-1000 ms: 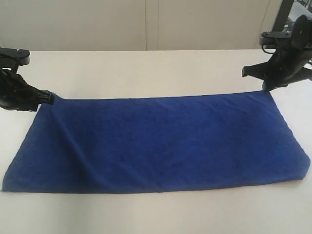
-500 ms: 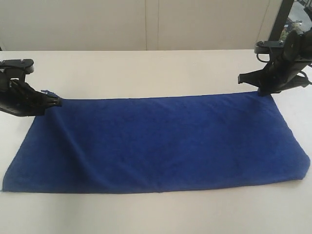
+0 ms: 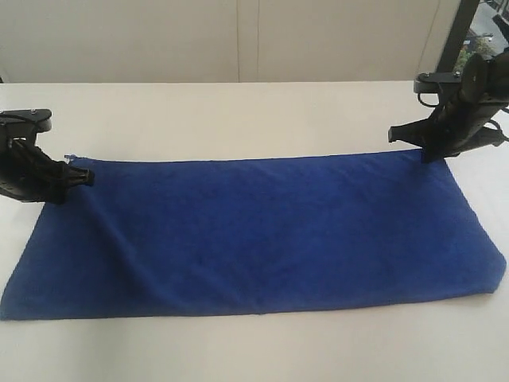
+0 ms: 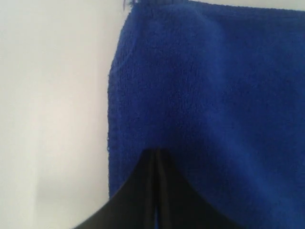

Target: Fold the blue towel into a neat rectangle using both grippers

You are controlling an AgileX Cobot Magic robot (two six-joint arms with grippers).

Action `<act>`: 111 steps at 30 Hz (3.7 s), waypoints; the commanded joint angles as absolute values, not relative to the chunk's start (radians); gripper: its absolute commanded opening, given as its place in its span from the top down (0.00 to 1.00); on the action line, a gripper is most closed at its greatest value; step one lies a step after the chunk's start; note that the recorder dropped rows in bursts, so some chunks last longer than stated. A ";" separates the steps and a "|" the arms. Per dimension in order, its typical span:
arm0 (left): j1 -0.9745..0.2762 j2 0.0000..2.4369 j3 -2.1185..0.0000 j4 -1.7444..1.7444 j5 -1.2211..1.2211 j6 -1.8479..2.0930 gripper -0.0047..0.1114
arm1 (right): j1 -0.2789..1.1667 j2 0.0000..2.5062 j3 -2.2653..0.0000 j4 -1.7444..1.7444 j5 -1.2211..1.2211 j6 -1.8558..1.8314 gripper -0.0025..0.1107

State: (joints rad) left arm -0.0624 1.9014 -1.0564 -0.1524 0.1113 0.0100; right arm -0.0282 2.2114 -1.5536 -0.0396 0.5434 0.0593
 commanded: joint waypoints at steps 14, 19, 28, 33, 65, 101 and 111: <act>-0.047 1.884 -1.049 -0.150 0.149 -0.009 0.96 | -0.031 2.209 -1.558 -0.059 0.547 0.048 0.98; -0.047 1.821 -1.055 -0.156 0.164 -0.011 0.96 | -0.031 2.161 -1.558 -0.042 0.551 0.052 0.98; -0.047 1.714 -1.107 -0.160 0.489 0.034 0.96 | -0.031 2.019 -1.548 -0.037 0.706 0.052 0.98; -0.090 1.583 -0.989 -0.162 0.591 0.086 0.96 | -0.031 1.924 -1.436 -0.008 0.744 0.052 0.98; -0.163 1.667 -0.732 -0.066 0.439 0.087 0.96 | -0.031 1.947 -1.161 0.000 0.685 0.058 0.98; -0.163 1.664 -0.821 -0.087 0.468 0.083 0.96 | -0.031 1.724 -1.025 -0.067 0.862 0.102 0.98; -0.164 1.666 -0.825 -0.424 0.415 0.366 0.96 | -0.031 1.778 -0.918 -0.067 0.746 0.117 0.98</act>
